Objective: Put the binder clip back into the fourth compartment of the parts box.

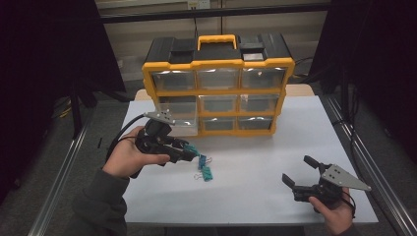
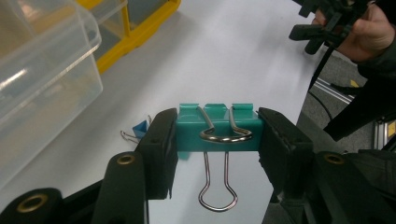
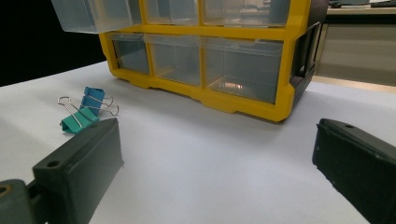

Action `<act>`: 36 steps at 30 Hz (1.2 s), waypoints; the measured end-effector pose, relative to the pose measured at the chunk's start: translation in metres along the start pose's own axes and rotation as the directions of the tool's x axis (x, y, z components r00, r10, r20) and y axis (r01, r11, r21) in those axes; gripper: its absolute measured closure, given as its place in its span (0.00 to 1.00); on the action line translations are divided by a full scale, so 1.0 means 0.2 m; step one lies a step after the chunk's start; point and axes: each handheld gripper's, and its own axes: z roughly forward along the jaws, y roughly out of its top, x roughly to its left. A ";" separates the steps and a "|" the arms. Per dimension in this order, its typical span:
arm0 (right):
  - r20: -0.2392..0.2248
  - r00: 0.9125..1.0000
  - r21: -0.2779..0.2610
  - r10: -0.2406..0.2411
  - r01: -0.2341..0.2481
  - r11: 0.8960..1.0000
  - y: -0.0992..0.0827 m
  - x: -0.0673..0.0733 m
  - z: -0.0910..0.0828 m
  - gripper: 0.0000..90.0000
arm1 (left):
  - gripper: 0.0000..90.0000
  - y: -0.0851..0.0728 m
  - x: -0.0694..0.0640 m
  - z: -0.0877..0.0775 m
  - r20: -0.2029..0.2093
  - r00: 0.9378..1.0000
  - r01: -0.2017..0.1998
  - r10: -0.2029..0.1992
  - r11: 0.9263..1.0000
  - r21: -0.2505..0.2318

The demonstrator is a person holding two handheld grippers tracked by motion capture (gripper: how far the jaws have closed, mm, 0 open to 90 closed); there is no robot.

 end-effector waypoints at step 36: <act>-0.001 1.000 -0.007 0.005 -0.005 1.000 0.00 0.00 0.00 0.01 | 0.56 0.39 0.17 -0.18 -0.167 0.986 0.024 -0.027 0.999 -0.022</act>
